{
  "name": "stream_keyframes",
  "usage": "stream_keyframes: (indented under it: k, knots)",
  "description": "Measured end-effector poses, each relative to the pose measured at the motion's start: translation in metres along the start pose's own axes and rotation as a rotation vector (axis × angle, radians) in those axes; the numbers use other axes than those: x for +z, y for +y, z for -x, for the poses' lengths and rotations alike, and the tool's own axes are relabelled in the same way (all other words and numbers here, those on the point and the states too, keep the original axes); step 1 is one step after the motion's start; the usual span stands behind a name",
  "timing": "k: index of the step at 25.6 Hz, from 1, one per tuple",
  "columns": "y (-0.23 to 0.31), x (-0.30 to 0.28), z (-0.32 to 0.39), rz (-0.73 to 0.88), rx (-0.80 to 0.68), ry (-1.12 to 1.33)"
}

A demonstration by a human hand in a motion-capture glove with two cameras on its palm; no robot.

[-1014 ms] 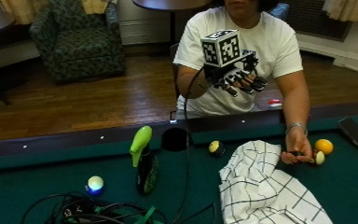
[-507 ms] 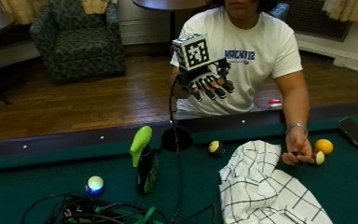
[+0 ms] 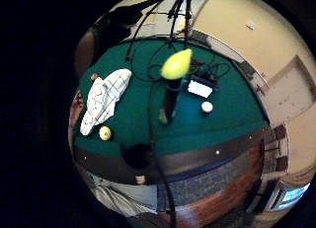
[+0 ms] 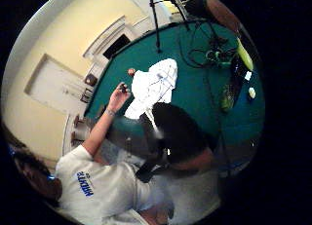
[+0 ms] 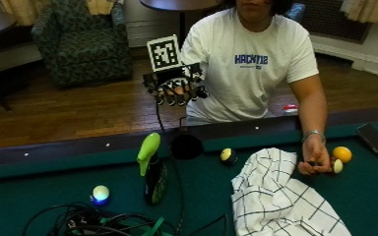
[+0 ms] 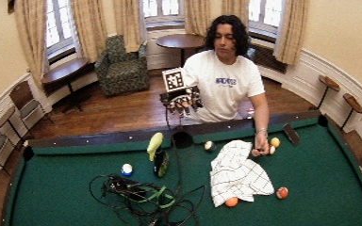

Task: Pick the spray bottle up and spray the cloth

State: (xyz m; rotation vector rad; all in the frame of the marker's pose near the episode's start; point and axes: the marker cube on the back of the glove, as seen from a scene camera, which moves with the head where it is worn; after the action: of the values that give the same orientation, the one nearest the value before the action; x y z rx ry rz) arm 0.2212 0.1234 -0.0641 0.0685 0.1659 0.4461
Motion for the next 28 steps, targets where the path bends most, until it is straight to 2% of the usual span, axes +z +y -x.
stream_keyframes:
  k: [5,10,17,23,28]
  knots:
    - [0.008,-0.004,-0.040,-0.091,0.026,-0.087]
    - [0.010,0.007,-0.069,-0.163,0.180,-0.183]
    - [0.008,0.037,-0.099,-0.140,0.278,-0.292]
    - [0.003,0.056,-0.116,-0.104,0.288,-0.365]
    - [-0.001,0.069,-0.123,-0.075,0.264,-0.521]
